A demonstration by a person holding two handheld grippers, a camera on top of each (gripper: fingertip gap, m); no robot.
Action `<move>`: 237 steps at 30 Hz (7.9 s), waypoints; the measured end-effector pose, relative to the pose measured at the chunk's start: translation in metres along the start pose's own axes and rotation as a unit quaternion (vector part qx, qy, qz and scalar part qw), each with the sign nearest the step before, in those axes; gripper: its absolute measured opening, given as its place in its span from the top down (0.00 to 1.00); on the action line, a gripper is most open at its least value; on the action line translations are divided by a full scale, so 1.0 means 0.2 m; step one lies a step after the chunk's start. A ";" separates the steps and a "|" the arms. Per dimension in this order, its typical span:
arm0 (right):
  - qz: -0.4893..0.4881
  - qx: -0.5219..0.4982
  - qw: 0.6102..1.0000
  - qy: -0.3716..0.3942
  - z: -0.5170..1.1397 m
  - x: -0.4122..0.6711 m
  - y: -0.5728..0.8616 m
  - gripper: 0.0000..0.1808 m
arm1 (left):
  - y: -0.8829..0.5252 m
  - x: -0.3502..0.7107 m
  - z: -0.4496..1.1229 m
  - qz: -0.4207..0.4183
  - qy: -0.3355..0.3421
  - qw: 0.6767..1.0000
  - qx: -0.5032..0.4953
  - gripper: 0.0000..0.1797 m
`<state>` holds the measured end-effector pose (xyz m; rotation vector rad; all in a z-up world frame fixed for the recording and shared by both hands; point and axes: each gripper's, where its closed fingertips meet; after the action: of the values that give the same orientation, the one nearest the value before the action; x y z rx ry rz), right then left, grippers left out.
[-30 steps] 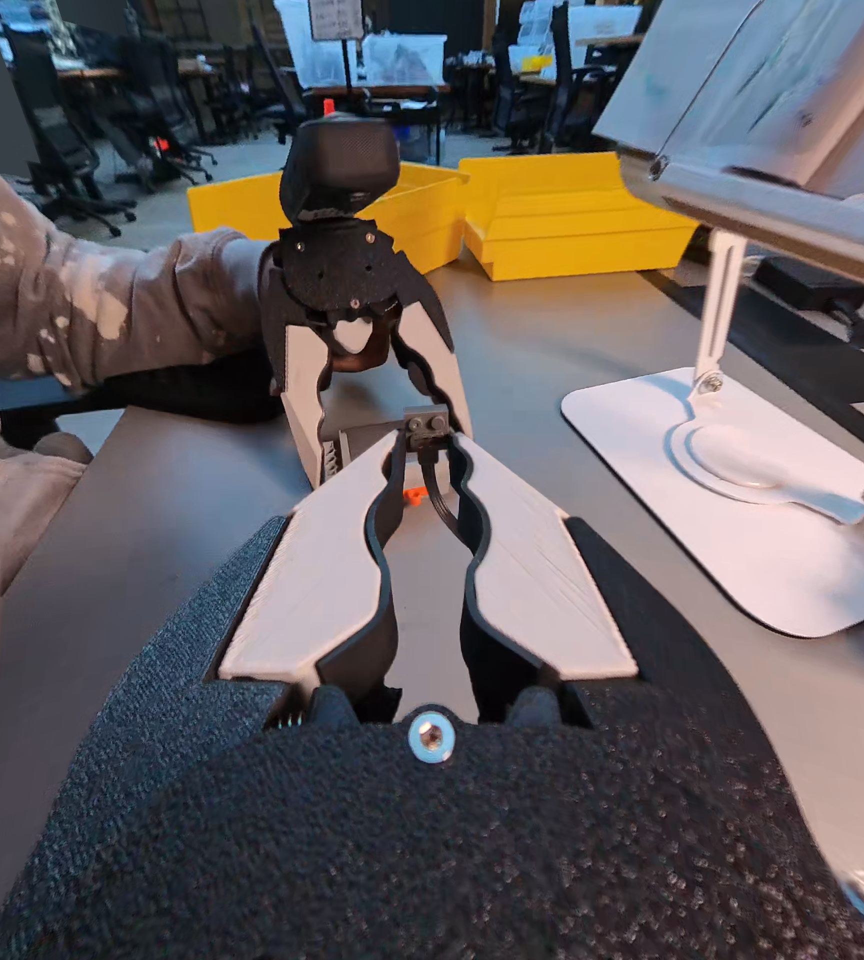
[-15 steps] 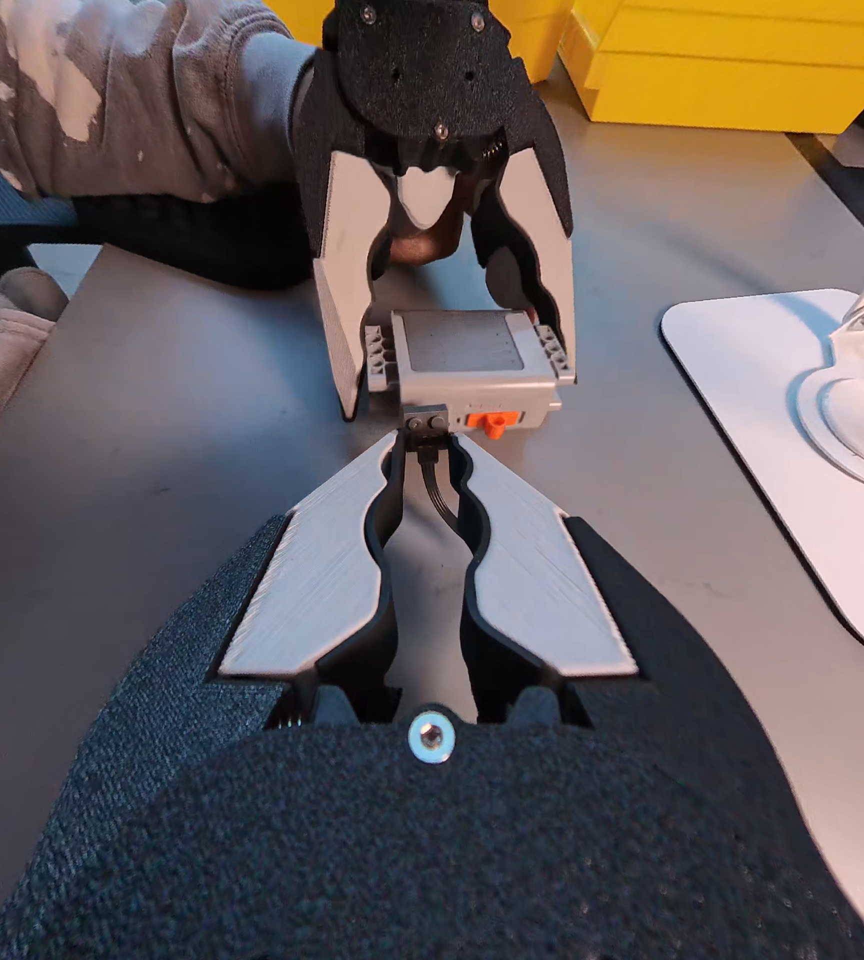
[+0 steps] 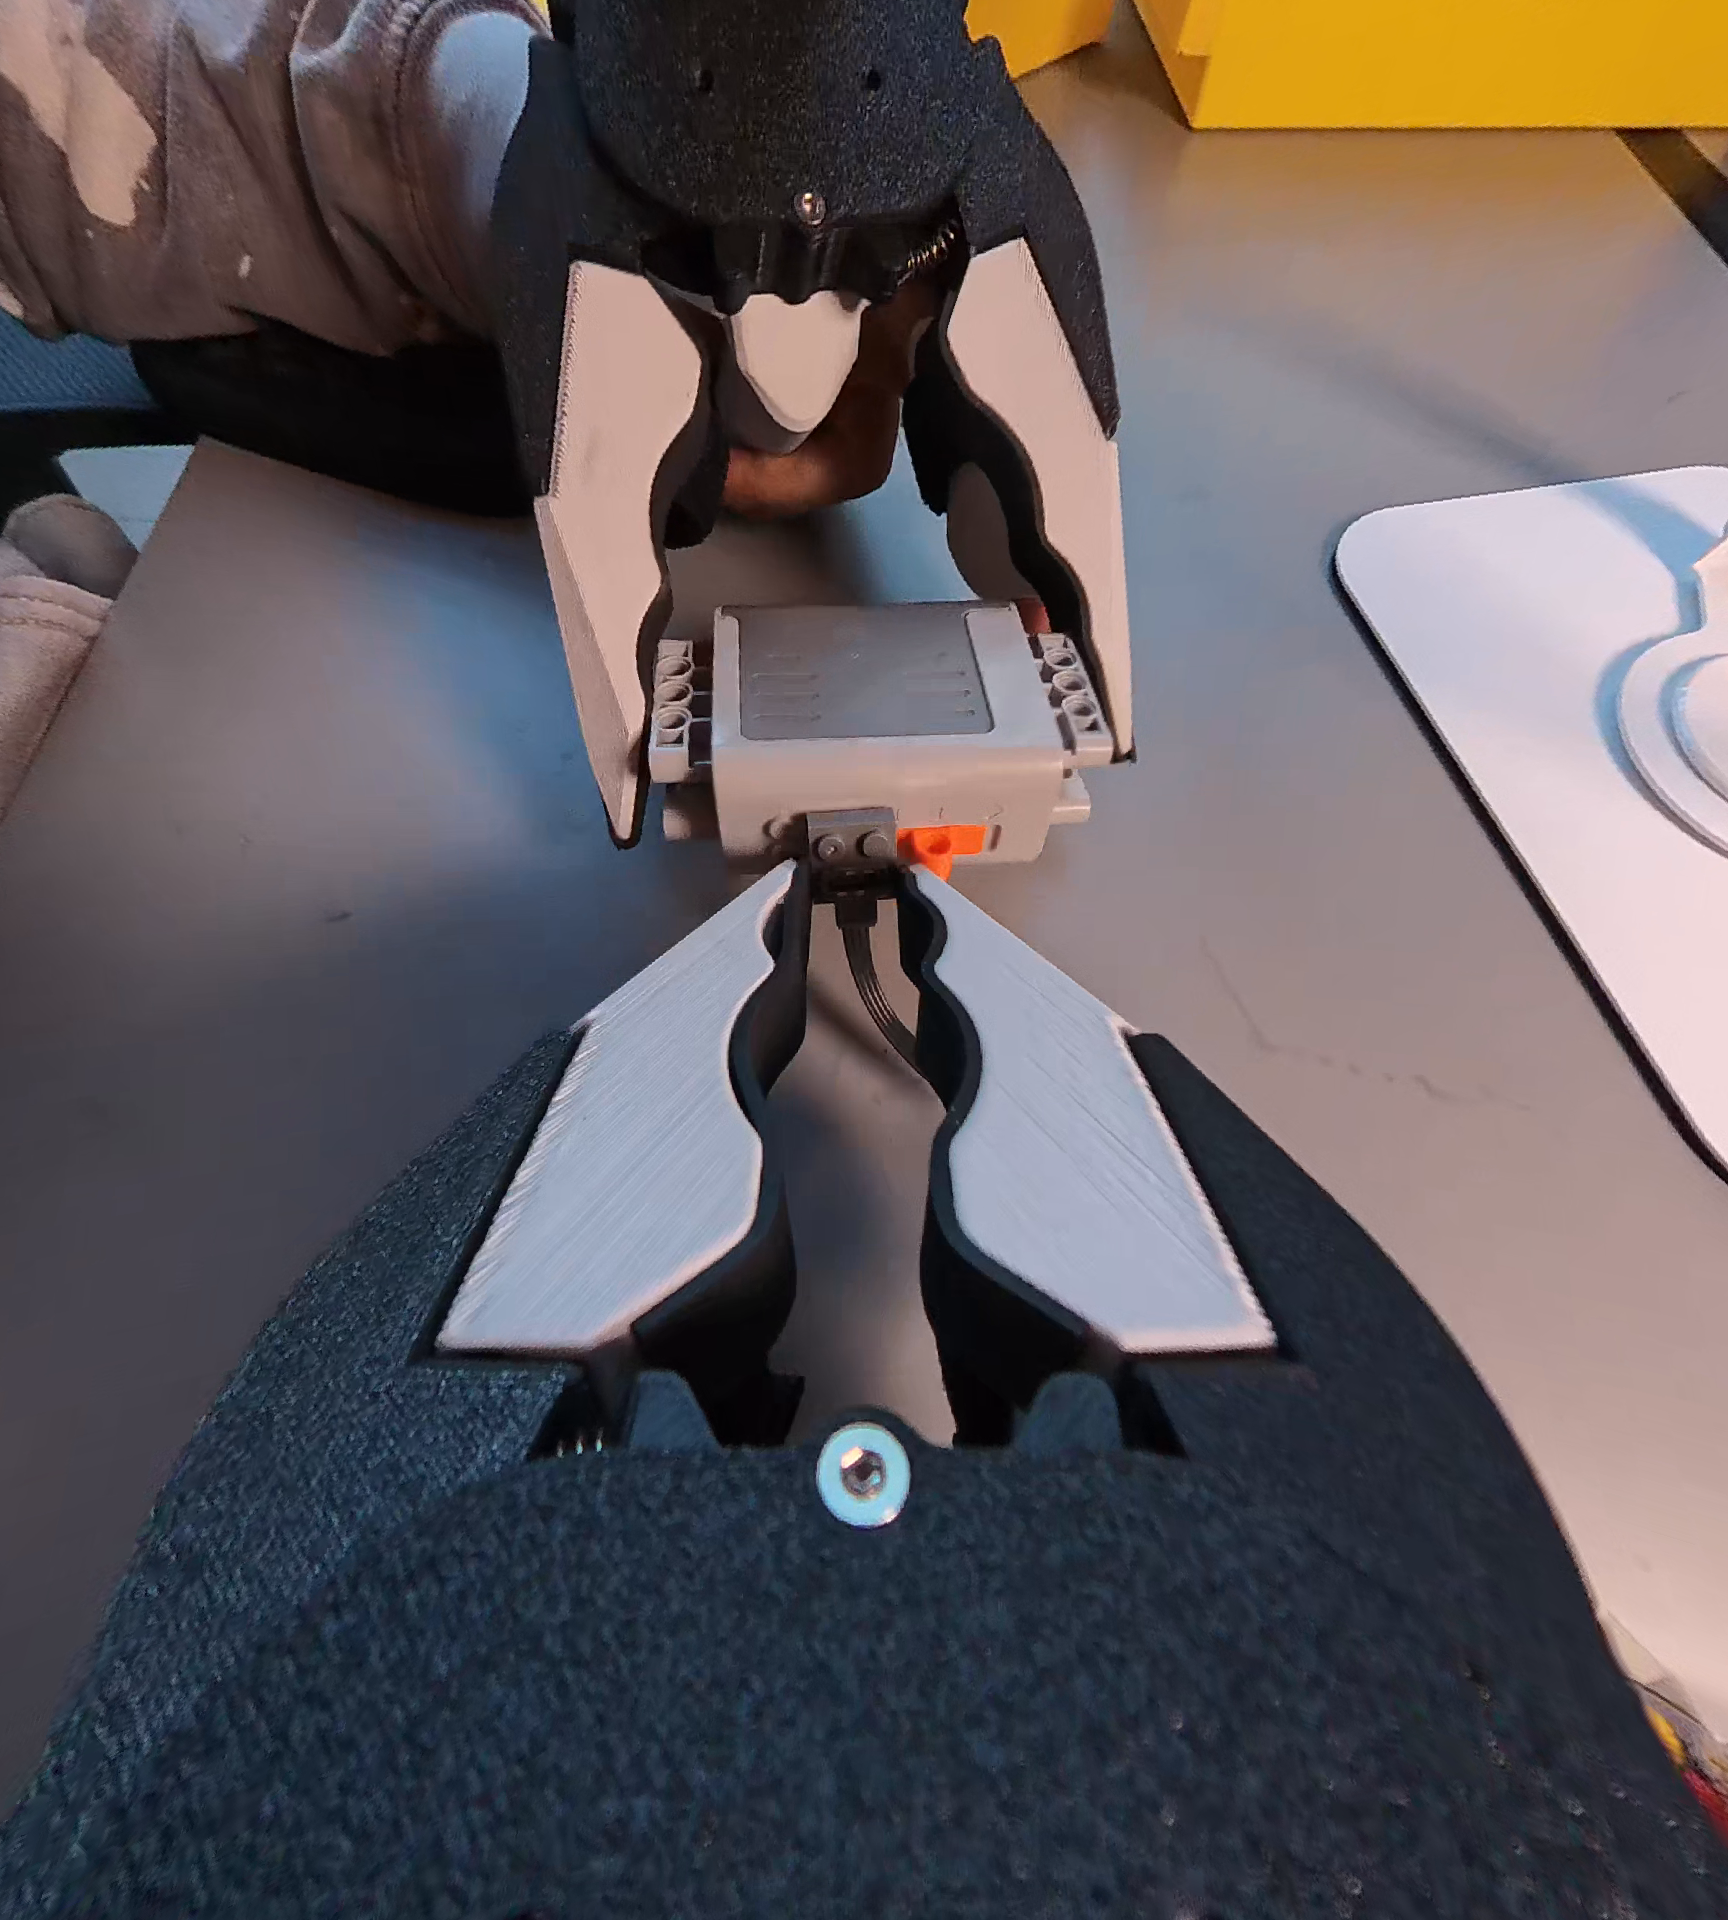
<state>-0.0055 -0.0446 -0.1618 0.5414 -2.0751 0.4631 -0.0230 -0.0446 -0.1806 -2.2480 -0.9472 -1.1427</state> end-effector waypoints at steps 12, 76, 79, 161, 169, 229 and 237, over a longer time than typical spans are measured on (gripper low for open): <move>0.007 0.020 0.998 0.051 -0.01 0.08 -0.03 0.91 | -0.04 0.08 -0.04 -0.032 0.042 0.999 0.008 0.41; 0.067 0.040 0.991 -0.104 0.10 -0.11 0.00 0.91 | -0.05 -0.15 0.02 0.037 -0.078 0.995 0.051 0.39; 0.065 0.040 0.990 -0.120 0.11 -0.11 0.00 0.91 | -0.05 -0.13 0.00 0.046 -0.075 0.995 0.054 0.41; -0.044 0.025 0.980 -0.190 0.19 0.01 0.08 0.53 | 0.02 -0.09 -0.05 0.035 -0.028 0.999 -0.022 0.44; -0.032 0.055 0.980 -0.189 0.05 0.03 0.03 0.56 | 0.01 -0.12 -0.06 0.035 -0.041 0.998 -0.015 0.45; -0.240 -0.228 0.936 -0.119 -0.18 0.39 0.00 0.91 | -0.07 0.43 -0.38 -0.299 0.176 0.927 -0.142 0.73; -0.274 -0.290 0.901 -0.168 -0.15 0.41 0.05 0.91 | -0.04 0.45 -0.31 -0.405 0.159 0.876 -0.208 0.89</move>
<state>-0.0295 -0.0375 -0.0780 0.8364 -2.1130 -0.6030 -0.0234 -0.0458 -0.0702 -1.8476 -1.6932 -2.1741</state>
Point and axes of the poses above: each gripper's, where its closed fingertips meet, z out along the fingers, x out of its top, y = z × x across the jaws, and after that the axes turned 15 degrees about x, right-handed
